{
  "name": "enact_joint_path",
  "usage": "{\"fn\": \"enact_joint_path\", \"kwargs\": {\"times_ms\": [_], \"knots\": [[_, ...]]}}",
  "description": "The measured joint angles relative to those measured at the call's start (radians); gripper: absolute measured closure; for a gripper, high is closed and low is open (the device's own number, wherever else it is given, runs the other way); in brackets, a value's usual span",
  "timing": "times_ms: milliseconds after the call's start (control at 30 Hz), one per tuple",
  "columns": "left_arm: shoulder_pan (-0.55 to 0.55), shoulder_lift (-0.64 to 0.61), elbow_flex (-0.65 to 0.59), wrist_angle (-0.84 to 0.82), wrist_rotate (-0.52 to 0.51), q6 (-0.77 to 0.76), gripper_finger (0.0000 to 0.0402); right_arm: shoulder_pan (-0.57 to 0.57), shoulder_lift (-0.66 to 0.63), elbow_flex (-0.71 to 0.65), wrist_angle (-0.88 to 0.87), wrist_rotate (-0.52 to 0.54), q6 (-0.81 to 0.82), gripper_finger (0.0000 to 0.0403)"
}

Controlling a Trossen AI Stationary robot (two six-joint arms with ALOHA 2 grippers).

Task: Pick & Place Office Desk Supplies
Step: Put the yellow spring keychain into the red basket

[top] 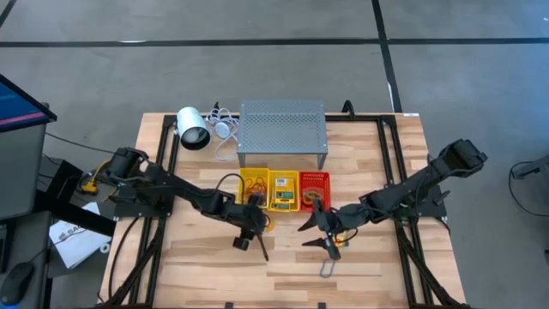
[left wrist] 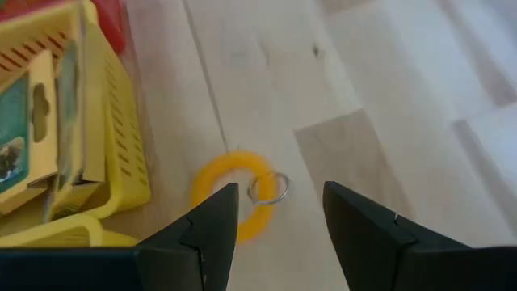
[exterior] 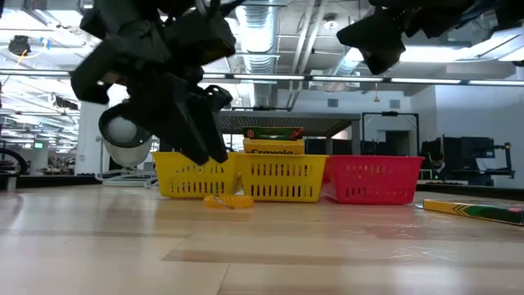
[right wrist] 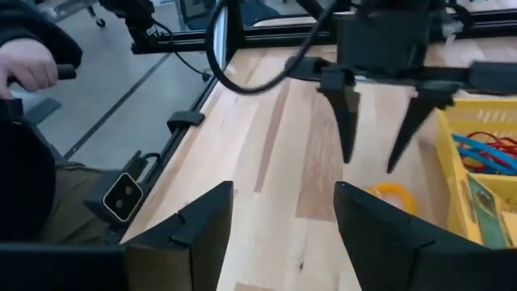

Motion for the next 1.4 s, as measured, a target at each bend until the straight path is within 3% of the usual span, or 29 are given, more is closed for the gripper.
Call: {"fn": "enact_joint_path", "kwargs": {"times_ms": [467,800,1400], "knots": [[0.006,0.139,0.092,-0.089,0.046,0.043,0.0241,0.021,0.002,0.000,0.026,0.000,-0.034,0.0192],[0.037,0.149,0.112,-0.102,0.053,0.069,0.0268,0.021,0.002,0.000,0.025,0.000,-0.034,0.0192],[0.068,0.149,0.112,-0.139,0.052,0.073,0.0279,0.026,0.001,0.000,0.023,0.000,-0.034,0.0192]]}}
